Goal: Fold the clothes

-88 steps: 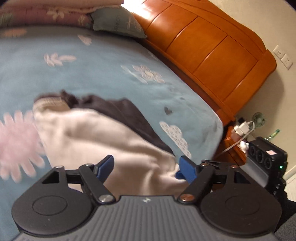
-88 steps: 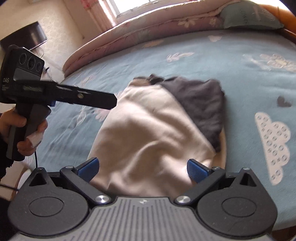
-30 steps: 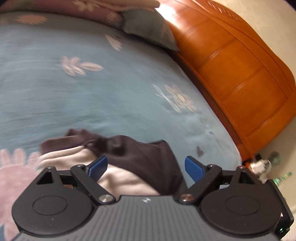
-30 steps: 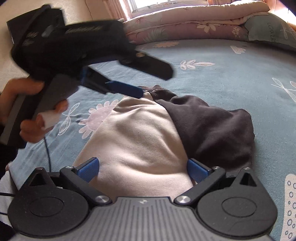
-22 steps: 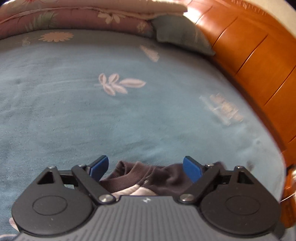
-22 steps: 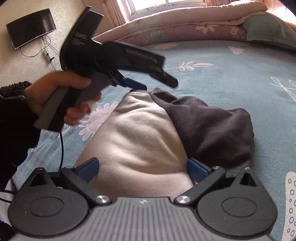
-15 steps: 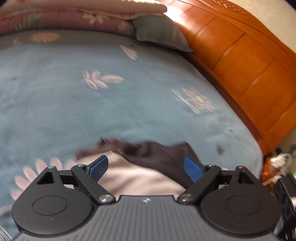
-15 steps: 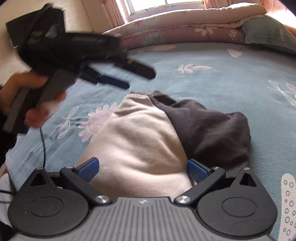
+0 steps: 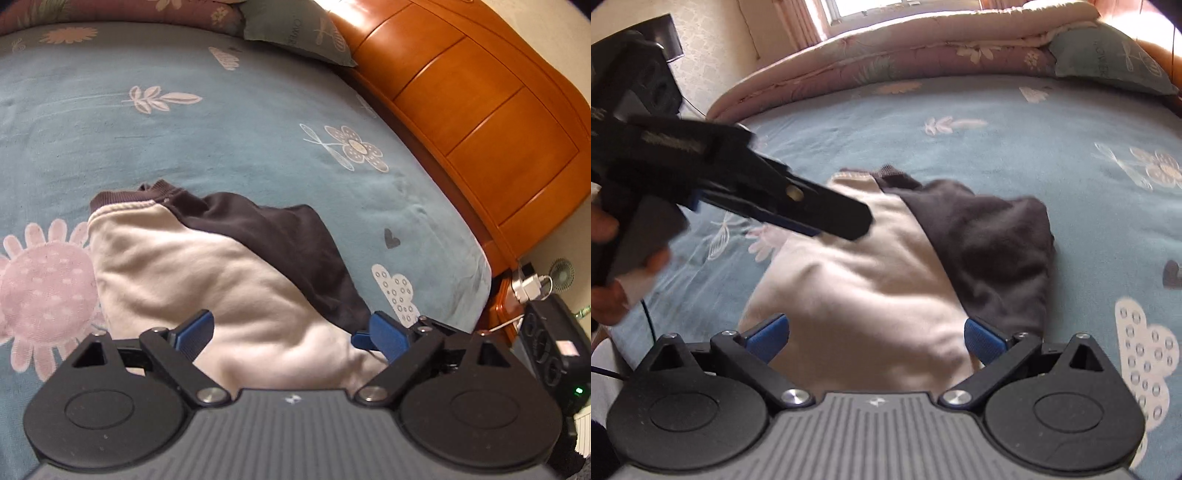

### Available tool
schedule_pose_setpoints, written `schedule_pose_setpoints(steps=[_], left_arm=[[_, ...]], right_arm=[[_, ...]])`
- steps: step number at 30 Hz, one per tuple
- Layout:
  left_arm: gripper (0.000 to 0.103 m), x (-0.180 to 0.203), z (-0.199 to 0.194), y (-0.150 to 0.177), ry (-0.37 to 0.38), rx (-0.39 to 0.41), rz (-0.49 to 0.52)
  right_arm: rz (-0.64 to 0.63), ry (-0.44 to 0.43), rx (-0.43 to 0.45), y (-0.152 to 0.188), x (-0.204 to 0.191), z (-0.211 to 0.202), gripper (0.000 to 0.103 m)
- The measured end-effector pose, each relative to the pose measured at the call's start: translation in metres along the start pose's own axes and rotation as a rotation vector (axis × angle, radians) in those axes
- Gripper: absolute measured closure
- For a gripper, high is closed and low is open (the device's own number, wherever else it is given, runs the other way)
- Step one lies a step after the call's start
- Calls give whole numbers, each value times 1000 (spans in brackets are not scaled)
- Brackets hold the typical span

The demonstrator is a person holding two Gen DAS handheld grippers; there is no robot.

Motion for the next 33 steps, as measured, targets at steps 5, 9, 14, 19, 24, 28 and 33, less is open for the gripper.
schedule_pose_setpoints(steps=[5, 9, 14, 19, 24, 28, 33], left_arm=[[12, -10, 9, 28, 11, -27, -94], [12, 6, -12, 20, -9, 2, -54], [12, 15, -16, 34, -24, -11, -57], [12, 5, -5, 51, -46, -35, -116], [12, 19, -30, 46, -54, 9, -58], [11, 19, -42, 56, -52, 6, -57], [11, -2, -30, 83, -74, -62, -138]], right_arm=[[41, 57, -4, 5, 1, -7, 0], [74, 62, 6, 4, 0, -19, 0], [101, 57, 28, 8, -2, -34, 0], [105, 56, 29, 14, -8, -45, 0], [120, 44, 38, 21, -8, -54, 0], [154, 3, 32, 30, -9, -56, 0], [177, 4, 8, 47, -8, -58, 0]])
Point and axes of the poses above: each gripper's, at about its wrist camera, not at the fingertips, and z roughly the way its jaws point, x to its right, y to its underside, the point moved 4 cm from there along z, roughly the way its jaws point, and after that the axes turned 2 degrees about x, right-handed, at the moved point
